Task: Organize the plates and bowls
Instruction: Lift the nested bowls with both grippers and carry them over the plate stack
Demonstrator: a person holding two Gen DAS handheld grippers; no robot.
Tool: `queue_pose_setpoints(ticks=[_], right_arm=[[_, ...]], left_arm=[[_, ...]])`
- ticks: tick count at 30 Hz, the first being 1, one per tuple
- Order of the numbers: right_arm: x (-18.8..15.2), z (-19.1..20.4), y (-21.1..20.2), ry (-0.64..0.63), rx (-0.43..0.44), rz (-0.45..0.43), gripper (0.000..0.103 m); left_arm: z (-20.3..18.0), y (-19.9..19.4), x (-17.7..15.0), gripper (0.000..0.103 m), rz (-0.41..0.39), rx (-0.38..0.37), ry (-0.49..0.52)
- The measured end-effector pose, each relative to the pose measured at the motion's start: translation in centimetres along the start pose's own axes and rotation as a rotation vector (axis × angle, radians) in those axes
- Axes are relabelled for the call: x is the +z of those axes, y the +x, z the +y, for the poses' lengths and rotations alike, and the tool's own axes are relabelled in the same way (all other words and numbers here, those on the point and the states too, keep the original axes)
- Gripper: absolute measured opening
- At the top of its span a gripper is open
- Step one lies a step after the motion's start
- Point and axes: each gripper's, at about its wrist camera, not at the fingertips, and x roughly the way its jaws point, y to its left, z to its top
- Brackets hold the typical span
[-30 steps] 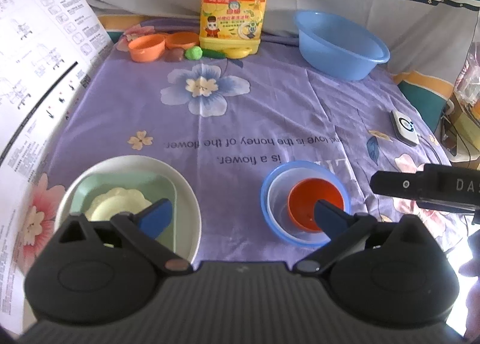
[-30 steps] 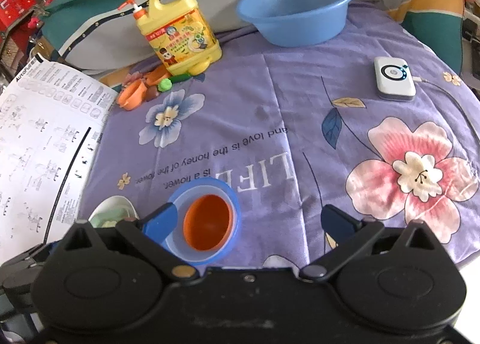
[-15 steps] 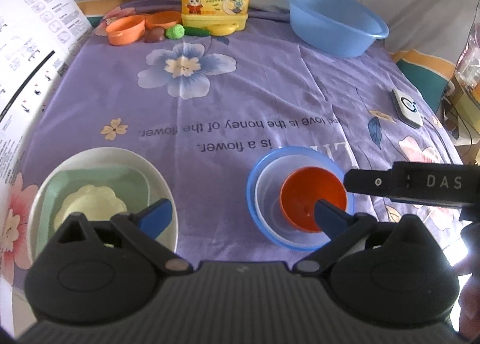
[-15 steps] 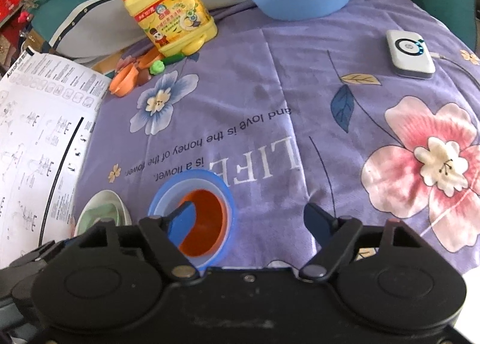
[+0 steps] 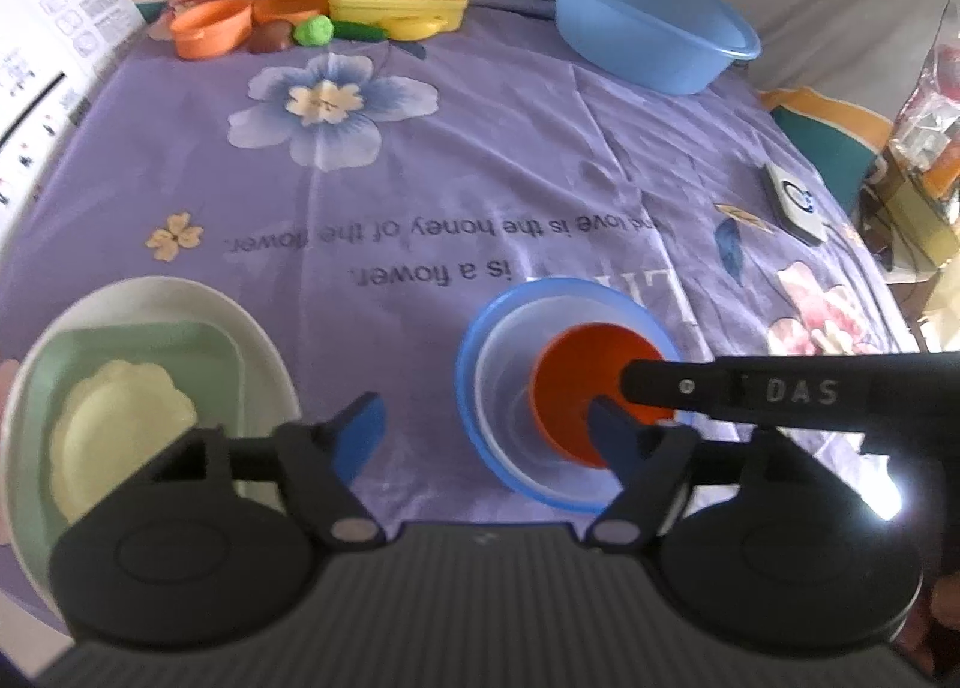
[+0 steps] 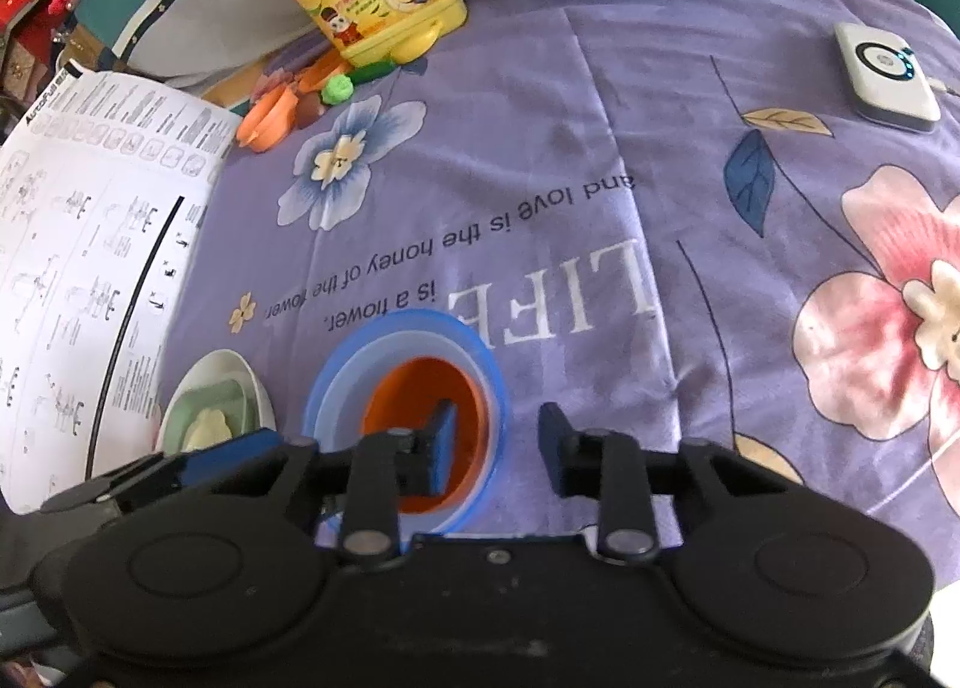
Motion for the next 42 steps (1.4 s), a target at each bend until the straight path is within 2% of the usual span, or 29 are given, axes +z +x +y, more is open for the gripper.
queue_pose_setpoints(ticks=[3, 7, 10, 25, 42], right_arm=[[0.0, 0.2, 0.3, -0.006, 0.001, 0.004, 0.023], [0.0, 0.4, 0.6, -0.018, -0.009, 0.001, 0.017], [0.0, 0.8, 0.6, -0.038, -0.032, -0.011, 0.015], [0.6, 3.4, 0.1, -0.102, -0.060, -0.011, 0.015], [0.9, 13.3, 0.9, -0.251, 0.042, 0.034, 0.015]], left_arm=[[0.0, 0.3, -0.1, 0.056, 0.011, -0.026, -0.005], [0.1, 0.4, -0.1, 0.036, 0.021, -0.053, -0.017], [0.1, 0.4, -0.1, 0.033, 0.020, -0.045, -0.021], [0.8, -1.8, 0.4, 0.032, -0.007, -0.010, -0.038], [8.4, -7.9, 0.3, 0.032, -0.101, 0.083, -0.147]])
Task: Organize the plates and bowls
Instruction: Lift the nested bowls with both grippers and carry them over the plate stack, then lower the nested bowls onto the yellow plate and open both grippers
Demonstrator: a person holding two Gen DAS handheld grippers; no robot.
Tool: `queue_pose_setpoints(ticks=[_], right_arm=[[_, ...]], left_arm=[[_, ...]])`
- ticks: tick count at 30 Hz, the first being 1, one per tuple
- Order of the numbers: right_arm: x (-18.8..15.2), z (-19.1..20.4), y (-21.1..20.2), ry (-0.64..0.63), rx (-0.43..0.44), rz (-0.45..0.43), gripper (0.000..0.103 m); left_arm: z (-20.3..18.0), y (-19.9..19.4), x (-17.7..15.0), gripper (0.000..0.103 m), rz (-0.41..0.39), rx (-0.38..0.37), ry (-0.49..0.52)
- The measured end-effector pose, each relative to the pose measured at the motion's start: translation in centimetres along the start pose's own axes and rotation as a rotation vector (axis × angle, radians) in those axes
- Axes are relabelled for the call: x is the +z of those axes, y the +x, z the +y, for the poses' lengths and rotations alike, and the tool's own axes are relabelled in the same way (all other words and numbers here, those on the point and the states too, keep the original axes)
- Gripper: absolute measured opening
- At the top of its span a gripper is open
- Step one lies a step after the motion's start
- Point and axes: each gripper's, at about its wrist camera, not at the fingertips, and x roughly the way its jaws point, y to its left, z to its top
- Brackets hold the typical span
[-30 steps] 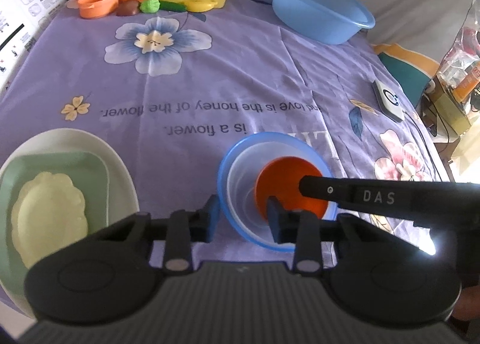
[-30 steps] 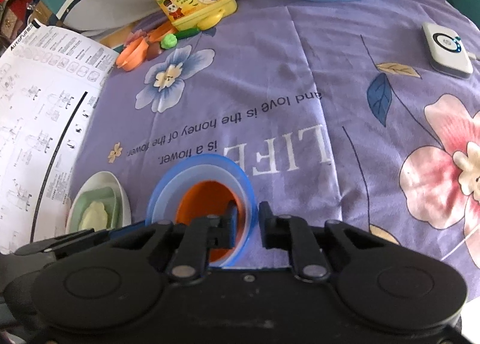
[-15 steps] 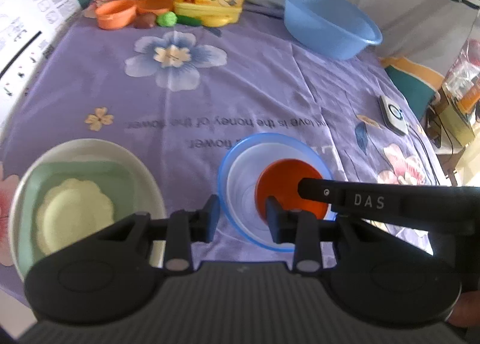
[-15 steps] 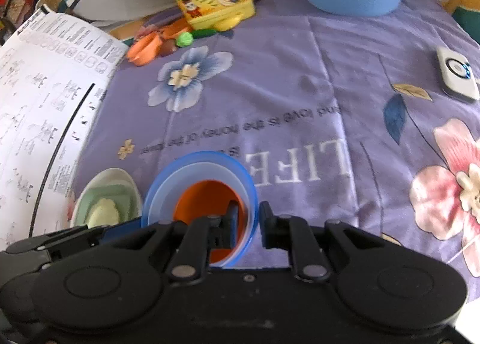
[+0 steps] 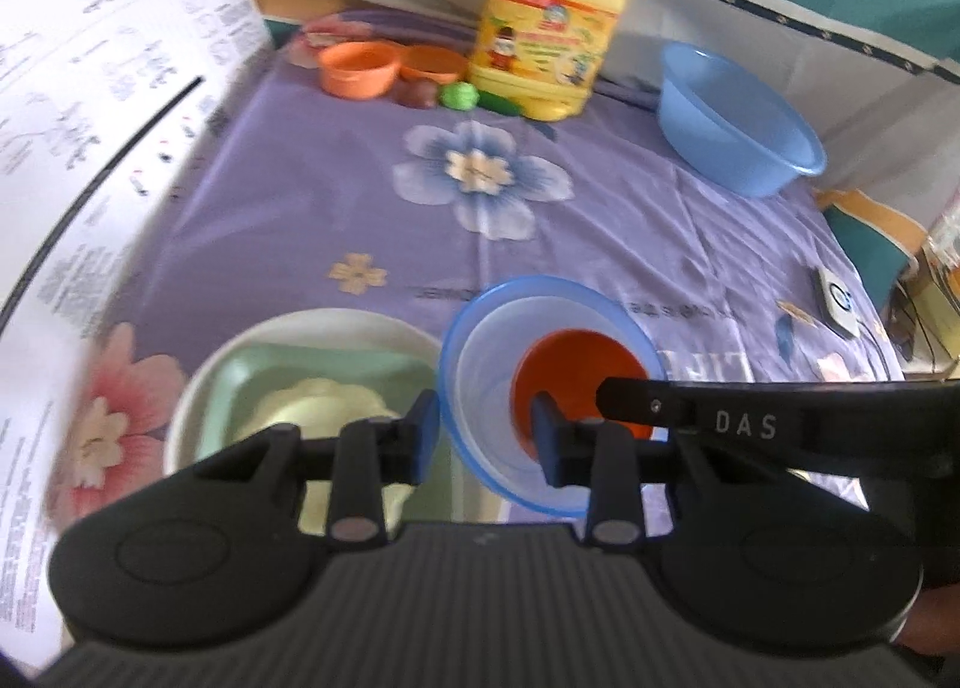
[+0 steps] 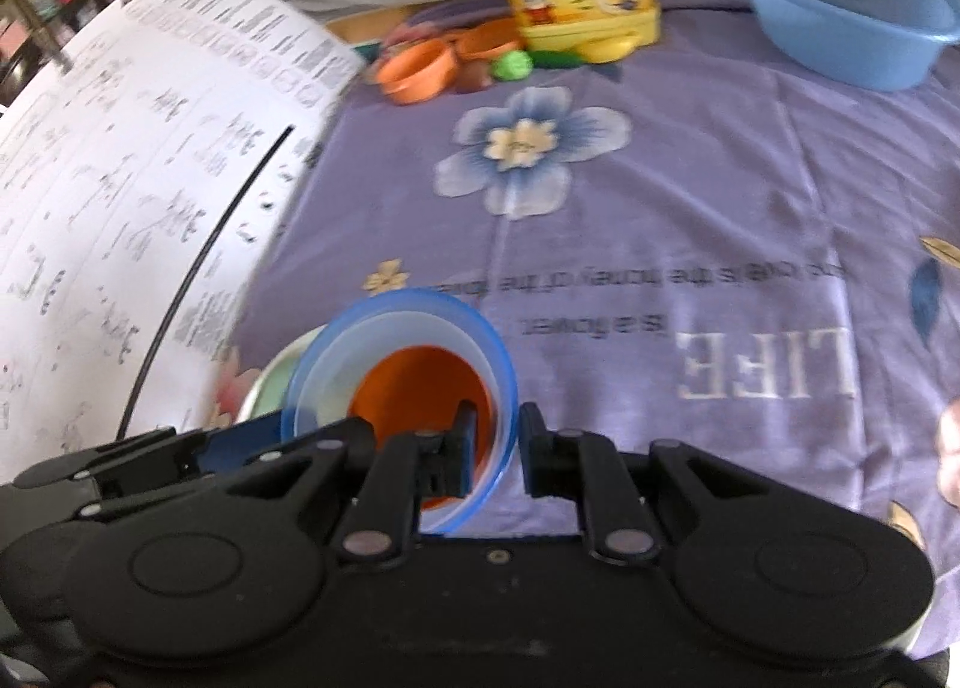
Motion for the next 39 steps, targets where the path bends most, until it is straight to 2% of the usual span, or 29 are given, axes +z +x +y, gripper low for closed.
queue_pose_setpoints(ticks=[6, 11, 16, 29, 39], right_arm=[[0.6, 3.6, 1.1, -0.053, 0.029, 0.022, 0.015], [0.8, 6.0, 2.5, -0.086, 0.046, 0.051, 0.015], [0.4, 7.5, 4.1, -0.102, 0.060, 0.092, 0.015], [-0.3, 8.4, 7.3, -0.114, 0.042, 0.162, 0.015], [-0.6, 7.9, 7.9, -0.114, 0.027, 0.173, 0.017]], left_arm=[[3.2, -1.3, -0.1, 0.032, -0.017, 0.029, -0.044], [5.0, -2.0, -0.3, 0.032, -0.031, 0.061, -0.041], [6.6, -1.7, -0.8, 0.032, -0.012, 0.085, -0.041], [8.6, 1.0, -1.9, 0.032, 0.056, 0.084, -0.050], [8.3, 2.1, -2.0, 0.034, 0.067, 0.084, -0.012]])
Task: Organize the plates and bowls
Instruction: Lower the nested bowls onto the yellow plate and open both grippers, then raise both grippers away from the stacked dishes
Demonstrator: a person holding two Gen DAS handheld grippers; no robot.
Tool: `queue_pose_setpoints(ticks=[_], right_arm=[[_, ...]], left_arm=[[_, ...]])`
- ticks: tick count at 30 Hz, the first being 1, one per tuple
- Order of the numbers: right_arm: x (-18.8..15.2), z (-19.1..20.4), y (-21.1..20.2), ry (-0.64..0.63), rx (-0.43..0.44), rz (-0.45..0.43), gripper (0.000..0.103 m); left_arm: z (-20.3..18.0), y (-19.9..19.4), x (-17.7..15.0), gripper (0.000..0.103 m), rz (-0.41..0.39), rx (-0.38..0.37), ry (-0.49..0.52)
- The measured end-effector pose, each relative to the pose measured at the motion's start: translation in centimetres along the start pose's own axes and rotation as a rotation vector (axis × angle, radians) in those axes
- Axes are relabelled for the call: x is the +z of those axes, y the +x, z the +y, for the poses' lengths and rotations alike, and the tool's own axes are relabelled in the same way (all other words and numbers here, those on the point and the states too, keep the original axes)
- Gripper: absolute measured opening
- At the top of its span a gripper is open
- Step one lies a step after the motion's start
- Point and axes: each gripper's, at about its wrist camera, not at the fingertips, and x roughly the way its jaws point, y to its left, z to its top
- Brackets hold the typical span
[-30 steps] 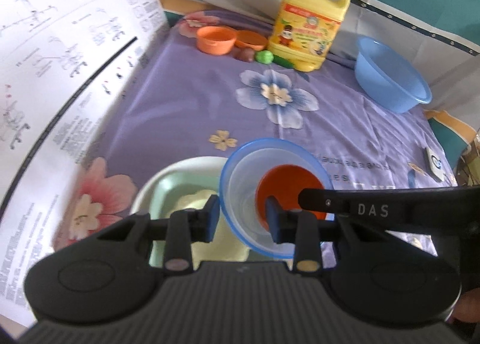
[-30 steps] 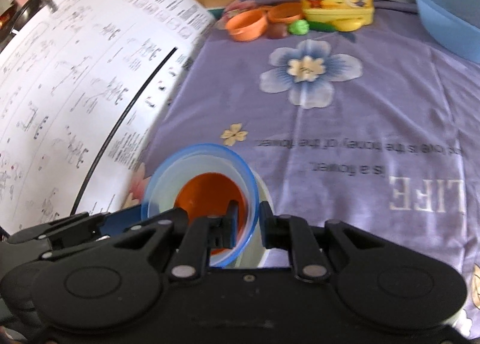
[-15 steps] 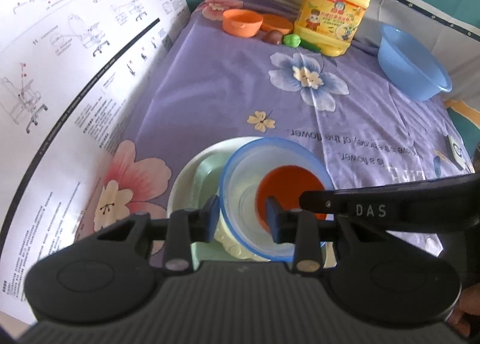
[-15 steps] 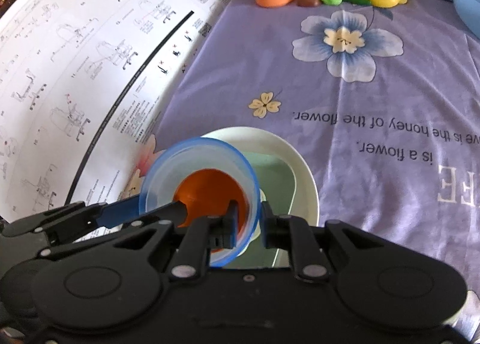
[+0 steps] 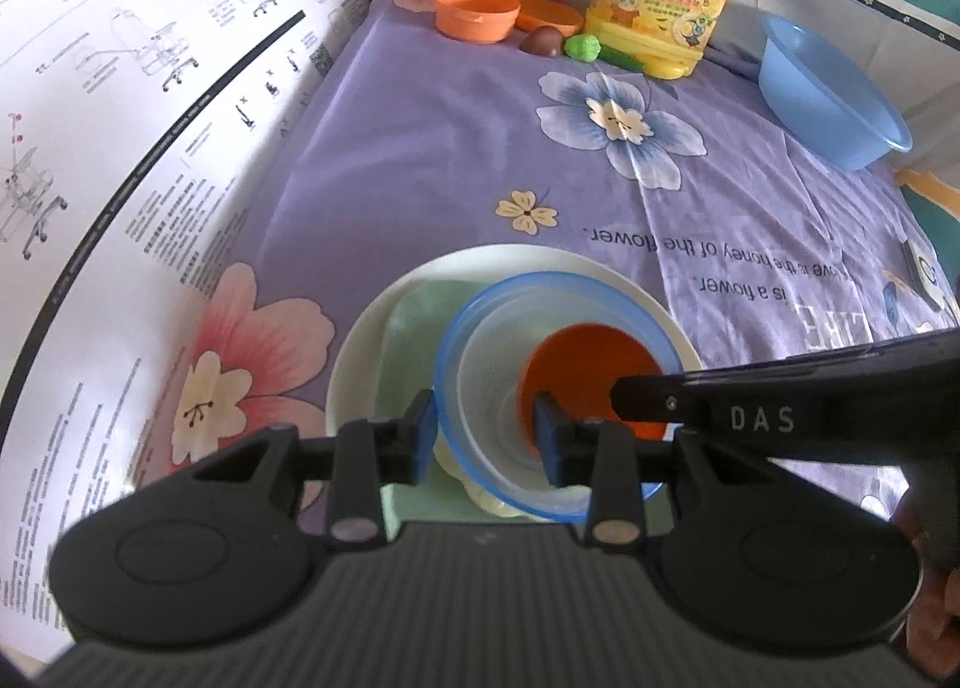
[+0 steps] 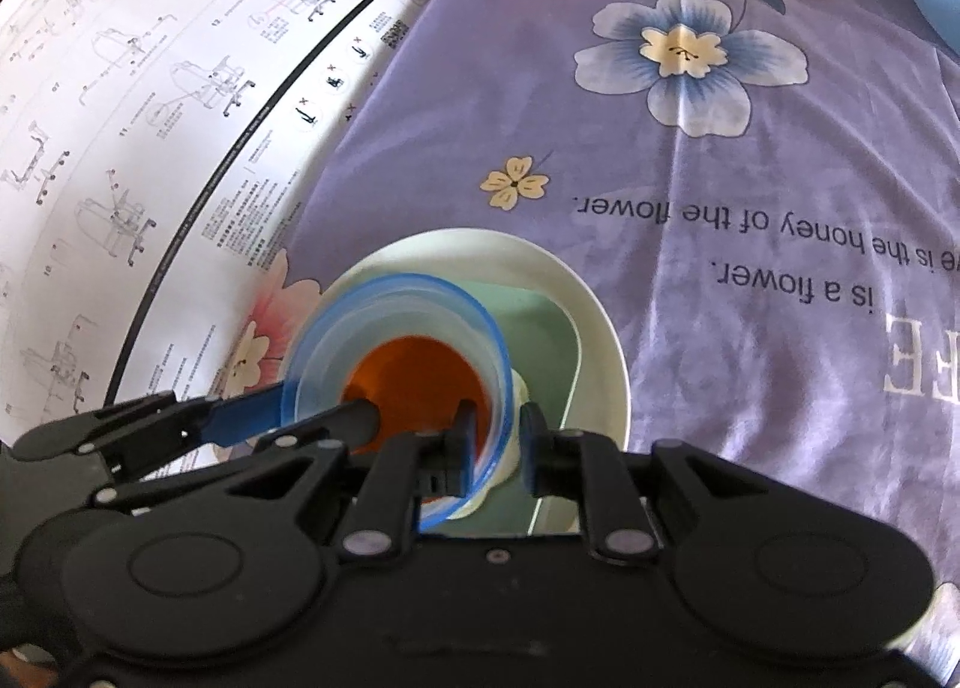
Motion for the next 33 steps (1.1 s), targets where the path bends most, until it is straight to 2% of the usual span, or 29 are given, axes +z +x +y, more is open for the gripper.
queue_pose_setpoints(ticks=[6, 10, 12, 14, 17, 19, 22, 24, 33], right_arm=[[0.0, 0.0, -0.2, -0.003, -0.011, -0.008, 0.021], [-0.2, -0.5, -0.8, 0.010, -0.014, -0.018, 0.025], [-0.3, -0.6, -1.2, 0.012, -0.015, -0.025, 0.029], [-0.5, -0.7, -1.9, 0.010, -0.025, -0.041, 0.036], [-0.8, -1.1, -3.1, 0.006, -0.045, -0.076, 0.055], [-1.0, -1.6, -4.1, 0.012, -0.058, -0.101, 0.076], [-1.6, -2.5, -5.6, 0.020, -0.067, -0.139, 0.095], [-2.2, -3.0, -6.6, 0.025, -0.064, -0.157, 0.103], [-5.9, -4.3, -10.2, -0.006, -0.124, -0.209, 0.103]], left_arm=[[0.2, -0.1, -0.1, 0.041, -0.009, 0.003, -0.003], [0.3, -0.5, -0.2, 0.060, -0.031, 0.036, 0.003], [0.3, -0.9, -0.2, 0.065, -0.045, 0.043, 0.008], [0.4, -1.5, -0.3, 0.076, -0.063, 0.047, 0.005], [0.8, -2.3, -0.3, 0.095, -0.093, 0.067, -0.012], [1.0, -3.0, -0.3, 0.103, -0.109, 0.055, -0.021], [1.0, -3.8, -0.4, 0.103, -0.117, 0.040, -0.019], [0.8, -4.1, -0.6, 0.103, -0.110, 0.042, -0.008], [-1.1, -6.7, -2.2, 0.103, -0.161, 0.043, 0.061]])
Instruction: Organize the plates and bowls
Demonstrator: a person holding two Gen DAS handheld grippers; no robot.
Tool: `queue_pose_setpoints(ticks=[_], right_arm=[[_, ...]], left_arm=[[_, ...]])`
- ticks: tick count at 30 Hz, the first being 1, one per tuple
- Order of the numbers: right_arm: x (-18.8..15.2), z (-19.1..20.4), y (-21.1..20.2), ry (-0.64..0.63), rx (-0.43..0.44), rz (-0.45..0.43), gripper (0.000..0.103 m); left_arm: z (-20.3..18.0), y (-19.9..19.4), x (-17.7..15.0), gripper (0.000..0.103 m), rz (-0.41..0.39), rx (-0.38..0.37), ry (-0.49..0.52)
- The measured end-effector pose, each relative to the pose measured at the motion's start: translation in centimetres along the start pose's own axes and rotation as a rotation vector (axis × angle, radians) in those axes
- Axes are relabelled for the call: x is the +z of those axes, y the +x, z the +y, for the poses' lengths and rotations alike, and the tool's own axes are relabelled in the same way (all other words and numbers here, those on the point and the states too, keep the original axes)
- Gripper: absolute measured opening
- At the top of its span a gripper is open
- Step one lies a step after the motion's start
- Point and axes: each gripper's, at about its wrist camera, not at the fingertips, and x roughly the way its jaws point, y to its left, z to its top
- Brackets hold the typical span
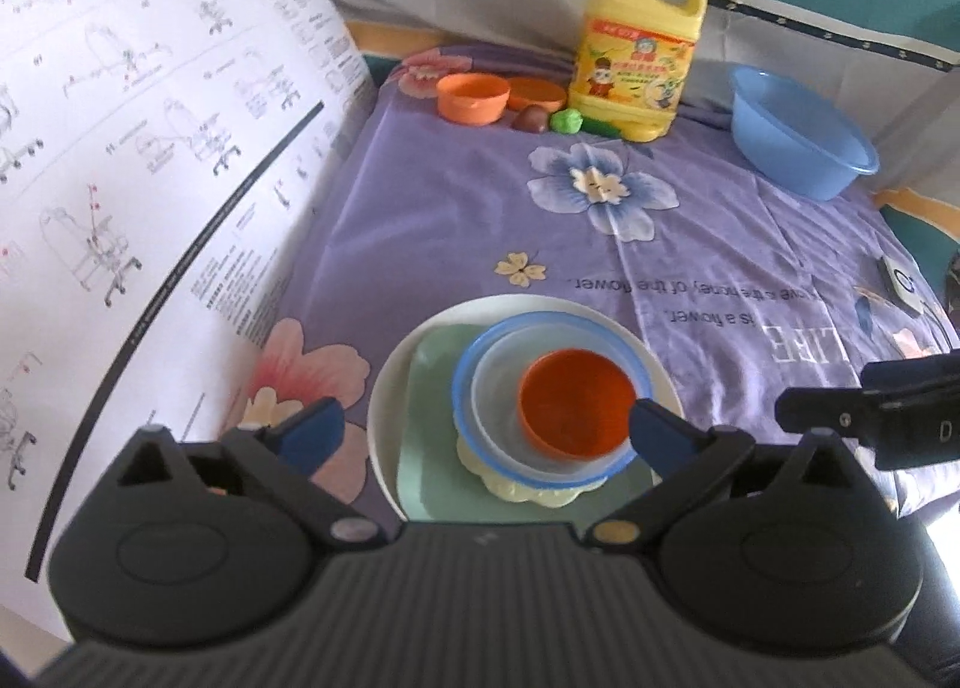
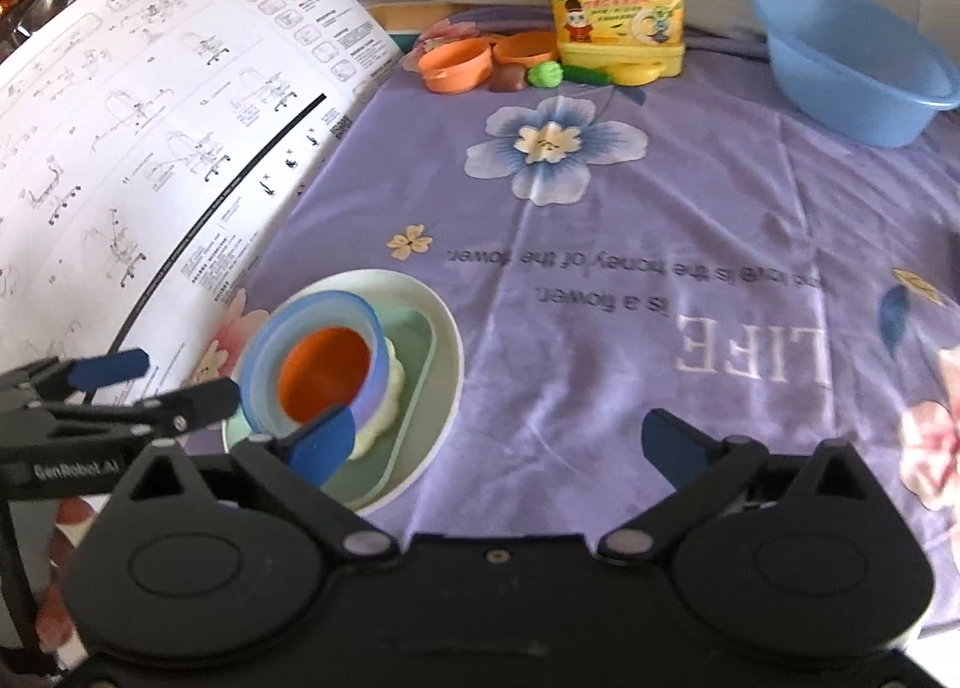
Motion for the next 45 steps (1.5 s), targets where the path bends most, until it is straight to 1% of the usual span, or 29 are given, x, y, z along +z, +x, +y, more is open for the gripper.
queue_pose_setpoints(ticks=[3, 8, 12, 19, 23, 25, 31, 37, 45], right_arm=[[-0.6, -0.2, -1.1, -0.010, -0.013, -0.020, 0.103], [-1.8, 0.5, -3.6, -0.063, -0.040, -0.081, 0.103], [-2.6, 1.2, -4.9, -0.110, -0.052, -0.112, 0.103], [-3.7, 1.6, -5.9, -0.147, -0.064, -0.132, 0.103], [-4.1, 1.5, -6.1, -0.151, -0.070, -0.141, 0.103], [-4.5, 1.6, -6.1, -0.157, -0.077, -0.148, 0.103], [-5.2, 2.1, -5.3, -0.205, -0.091, -0.137, 0.103], [-5.7, 3.0, -4.3, -0.263, -0.098, -0.110, 0.103], [-5.9, 3.3, -3.4, -0.275, -0.096, -0.089, 0.103]], left_arm=[[-0.7, -1.1, -0.3, 0.103, -0.023, -0.002, 0.019], [-1.5, -3.1, -0.7, 0.103, -0.073, -0.025, 0.024], [-2.1, -4.0, -1.0, 0.103, -0.088, -0.021, 0.029], [-3.0, -4.7, -1.8, 0.103, -0.109, -0.009, 0.060], [-3.4, -5.0, -2.5, 0.103, -0.154, 0.012, 0.090], [-3.5, -5.0, -3.0, 0.103, -0.163, 0.023, 0.102], [-2.8, -4.0, -3.8, 0.103, -0.128, 0.042, 0.083], [-1.9, -3.3, -4.5, 0.103, -0.107, 0.031, 0.066], [-2.0, -2.2, -4.9, 0.103, -0.067, 0.041, 0.079]])
